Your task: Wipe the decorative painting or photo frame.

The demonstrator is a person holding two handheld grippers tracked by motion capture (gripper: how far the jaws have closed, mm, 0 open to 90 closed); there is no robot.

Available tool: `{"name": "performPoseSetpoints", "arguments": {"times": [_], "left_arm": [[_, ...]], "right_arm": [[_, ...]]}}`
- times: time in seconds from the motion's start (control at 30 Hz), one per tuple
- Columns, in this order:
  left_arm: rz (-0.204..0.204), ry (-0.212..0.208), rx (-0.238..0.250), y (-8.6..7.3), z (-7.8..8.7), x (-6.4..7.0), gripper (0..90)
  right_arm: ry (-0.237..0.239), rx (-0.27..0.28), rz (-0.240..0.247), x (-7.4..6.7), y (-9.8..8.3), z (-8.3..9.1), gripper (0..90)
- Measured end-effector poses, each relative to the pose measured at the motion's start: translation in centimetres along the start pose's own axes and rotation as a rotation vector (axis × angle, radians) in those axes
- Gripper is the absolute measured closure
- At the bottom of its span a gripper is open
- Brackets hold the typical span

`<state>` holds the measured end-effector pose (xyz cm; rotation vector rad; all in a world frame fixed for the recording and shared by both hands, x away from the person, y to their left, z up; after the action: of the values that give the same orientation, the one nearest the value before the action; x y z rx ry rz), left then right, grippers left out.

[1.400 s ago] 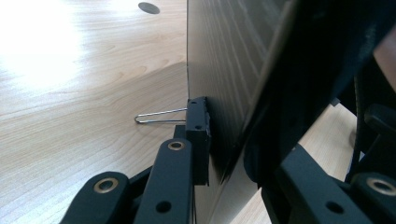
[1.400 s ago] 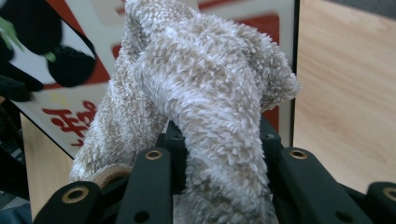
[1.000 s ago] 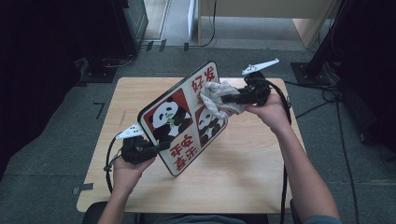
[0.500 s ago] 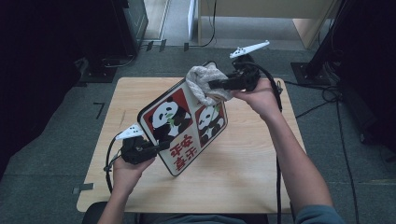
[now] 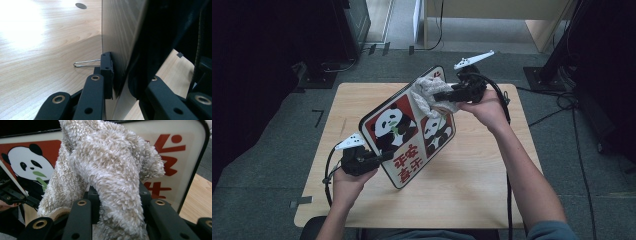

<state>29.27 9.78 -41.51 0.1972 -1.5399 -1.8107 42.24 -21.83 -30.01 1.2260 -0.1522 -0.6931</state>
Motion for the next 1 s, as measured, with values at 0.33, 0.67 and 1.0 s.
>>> {"name": "performPoseSetpoints", "arguments": {"times": [0.33, 0.67, 1.0], "left_arm": [[0.0, -0.006, -0.001, 0.0, 0.1, 0.0, 78.9], [-0.003, -0.005, -0.002, 0.0, 0.1, 0.0, 78.8], [-0.005, -0.01, 0.001, -0.1, 0.1, 0.0, 78.6]], "right_arm": [[0.009, 0.002, -0.002, 0.5, -1.5, -0.2, 67.3], [0.01, -0.011, -0.02, 0.9, -2.7, -0.3, 67.2], [0.017, 0.001, -0.036, 1.1, -4.0, -0.5, 67.0]]}}
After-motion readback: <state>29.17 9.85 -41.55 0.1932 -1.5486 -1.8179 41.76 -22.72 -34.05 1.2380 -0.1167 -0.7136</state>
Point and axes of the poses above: each handheld gripper's, and its own axes: z roughly backward along the jaws, y roughly out of its top, x roughly to its right, the point moved 2 cm from there along -z, roughly forward along the jaws, and after that the axes turned 14 degrees about x, right-handed, at the moved point
